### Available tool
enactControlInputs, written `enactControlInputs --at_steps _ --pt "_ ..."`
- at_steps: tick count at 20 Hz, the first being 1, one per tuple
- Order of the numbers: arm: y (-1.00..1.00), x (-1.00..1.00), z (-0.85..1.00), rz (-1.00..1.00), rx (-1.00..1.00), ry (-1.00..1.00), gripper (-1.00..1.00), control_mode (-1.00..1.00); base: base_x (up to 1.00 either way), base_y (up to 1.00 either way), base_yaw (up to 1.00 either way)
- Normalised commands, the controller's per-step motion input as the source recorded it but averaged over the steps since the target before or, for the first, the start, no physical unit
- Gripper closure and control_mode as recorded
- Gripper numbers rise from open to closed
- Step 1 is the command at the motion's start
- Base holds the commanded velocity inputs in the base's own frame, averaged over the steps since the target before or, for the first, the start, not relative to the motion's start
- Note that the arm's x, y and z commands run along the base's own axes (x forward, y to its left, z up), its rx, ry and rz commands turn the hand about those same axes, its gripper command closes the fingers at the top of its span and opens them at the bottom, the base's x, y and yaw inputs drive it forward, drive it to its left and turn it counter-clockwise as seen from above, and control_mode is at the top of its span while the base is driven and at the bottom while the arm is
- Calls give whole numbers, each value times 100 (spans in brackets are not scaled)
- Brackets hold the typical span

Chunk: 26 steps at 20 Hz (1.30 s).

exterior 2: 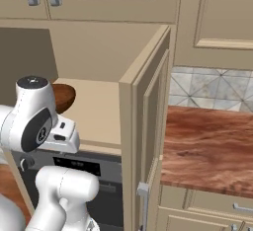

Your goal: Pick up the bowls from the cabinet and place each bowl in front of a stool on the dining counter.

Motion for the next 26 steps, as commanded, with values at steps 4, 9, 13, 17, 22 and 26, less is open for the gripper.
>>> enactControlInputs --at_steps 4,9,13,17,22,26 --pt "0 0 0 0 0 0 -100 100 9 1 0" --pt "4 21 0 -1 1 0 -100 -100 2 1 0" --pt "11 41 0 -1 15 -1 -100 -100 0 0 0" --pt "14 53 6 -6 11 1 -100 -100 0 0 0" --pt "25 68 24 -10 3 11 -100 -100 0 0 0" --pt "43 56 7 -15 0 7 -100 -100 0 0 0"
